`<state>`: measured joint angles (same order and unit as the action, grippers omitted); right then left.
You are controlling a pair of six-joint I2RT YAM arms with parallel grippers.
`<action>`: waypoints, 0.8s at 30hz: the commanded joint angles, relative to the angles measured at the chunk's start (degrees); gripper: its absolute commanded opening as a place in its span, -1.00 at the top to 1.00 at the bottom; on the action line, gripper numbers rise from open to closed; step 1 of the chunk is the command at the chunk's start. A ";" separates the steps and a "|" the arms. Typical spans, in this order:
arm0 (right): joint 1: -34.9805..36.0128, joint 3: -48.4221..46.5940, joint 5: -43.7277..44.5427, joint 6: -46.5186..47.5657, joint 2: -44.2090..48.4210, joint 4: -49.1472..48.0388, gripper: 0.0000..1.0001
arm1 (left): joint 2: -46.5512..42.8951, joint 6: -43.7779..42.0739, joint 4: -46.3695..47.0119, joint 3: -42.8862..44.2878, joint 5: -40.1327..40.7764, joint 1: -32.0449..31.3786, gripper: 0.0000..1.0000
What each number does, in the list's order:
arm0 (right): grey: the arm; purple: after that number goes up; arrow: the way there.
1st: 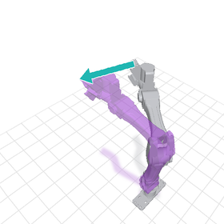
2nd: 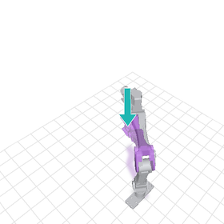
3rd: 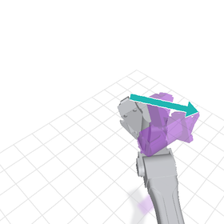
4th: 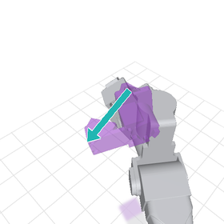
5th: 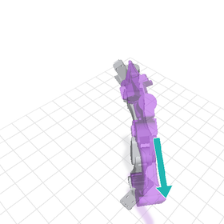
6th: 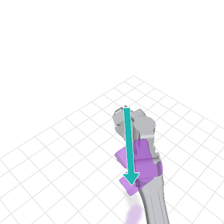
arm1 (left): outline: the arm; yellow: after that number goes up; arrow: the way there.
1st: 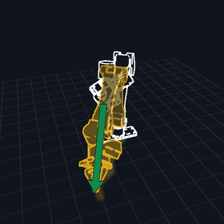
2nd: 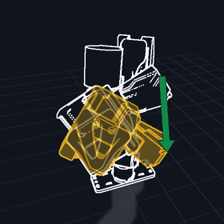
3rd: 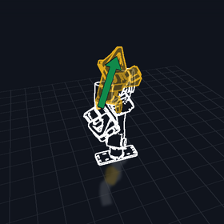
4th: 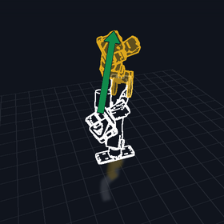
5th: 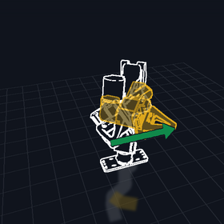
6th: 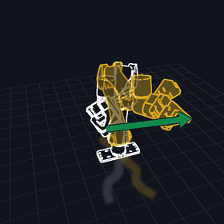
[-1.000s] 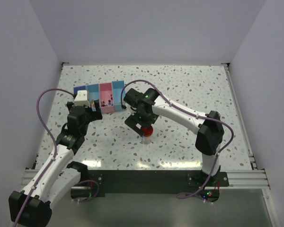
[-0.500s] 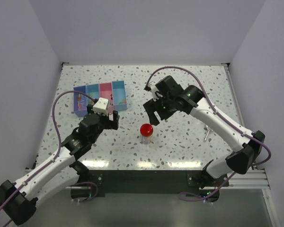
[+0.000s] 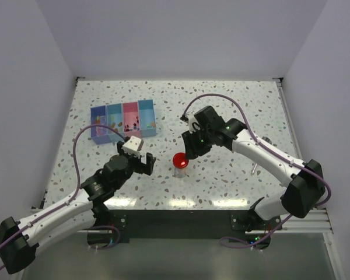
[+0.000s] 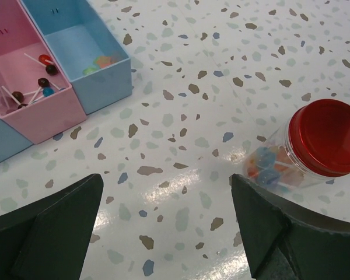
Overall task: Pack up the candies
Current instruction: Close the bottle lid on the packing bottle.
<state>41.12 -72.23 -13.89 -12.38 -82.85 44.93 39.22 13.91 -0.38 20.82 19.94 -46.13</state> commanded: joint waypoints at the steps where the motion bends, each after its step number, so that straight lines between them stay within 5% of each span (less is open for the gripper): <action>1: -1.04 2.96 -2.46 -1.50 0.15 -7.12 0.26 | -0.03 -0.38 7.41 -0.95 -4.46 -0.19 -0.94; 9: -1.92 7.19 -3.16 -1.68 -0.74 -8.46 0.40 | -0.46 0.59 15.75 -6.22 -8.34 -1.51 -0.97; 19: -1.84 -4.22 0.62 2.36 0.15 -0.03 0.18 | 2.96 -0.38 21.30 -8.34 -10.54 -3.44 -0.97; 24: -0.70 -7.40 -0.35 2.54 -0.82 0.51 0.26 | 2.88 0.24 21.74 -8.95 -7.91 -3.53 -0.97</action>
<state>39.62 -77.03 -14.44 -11.07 -83.72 43.97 42.46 13.96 16.53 12.21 10.31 -49.32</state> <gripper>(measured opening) 0.378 0.984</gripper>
